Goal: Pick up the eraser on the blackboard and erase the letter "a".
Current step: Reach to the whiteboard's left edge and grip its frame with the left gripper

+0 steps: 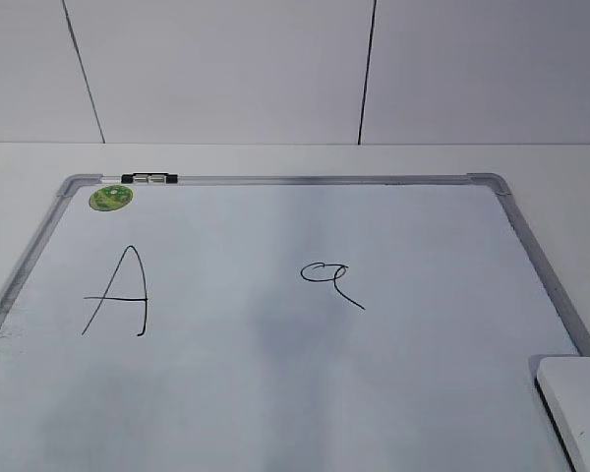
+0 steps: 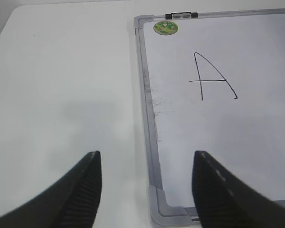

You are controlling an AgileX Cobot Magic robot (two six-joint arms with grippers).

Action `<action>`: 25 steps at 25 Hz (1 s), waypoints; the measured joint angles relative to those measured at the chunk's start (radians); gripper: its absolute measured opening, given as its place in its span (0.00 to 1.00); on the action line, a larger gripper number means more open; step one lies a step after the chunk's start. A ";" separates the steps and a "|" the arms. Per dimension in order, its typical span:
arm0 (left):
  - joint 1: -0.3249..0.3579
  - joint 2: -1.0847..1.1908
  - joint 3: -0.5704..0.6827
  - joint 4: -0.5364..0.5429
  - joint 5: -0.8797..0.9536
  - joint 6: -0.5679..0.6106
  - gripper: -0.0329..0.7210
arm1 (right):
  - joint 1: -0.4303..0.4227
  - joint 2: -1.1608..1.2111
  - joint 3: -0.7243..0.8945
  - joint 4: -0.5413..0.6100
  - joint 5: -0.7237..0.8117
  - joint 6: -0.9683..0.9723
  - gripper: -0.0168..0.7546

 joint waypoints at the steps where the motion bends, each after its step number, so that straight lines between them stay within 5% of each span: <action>1: 0.000 0.000 0.000 0.000 0.000 0.000 0.64 | 0.000 0.000 0.000 0.000 0.000 0.000 0.74; 25: 0.000 0.000 0.000 0.000 0.000 0.000 0.61 | 0.000 0.000 -0.026 -0.003 -0.003 0.000 0.74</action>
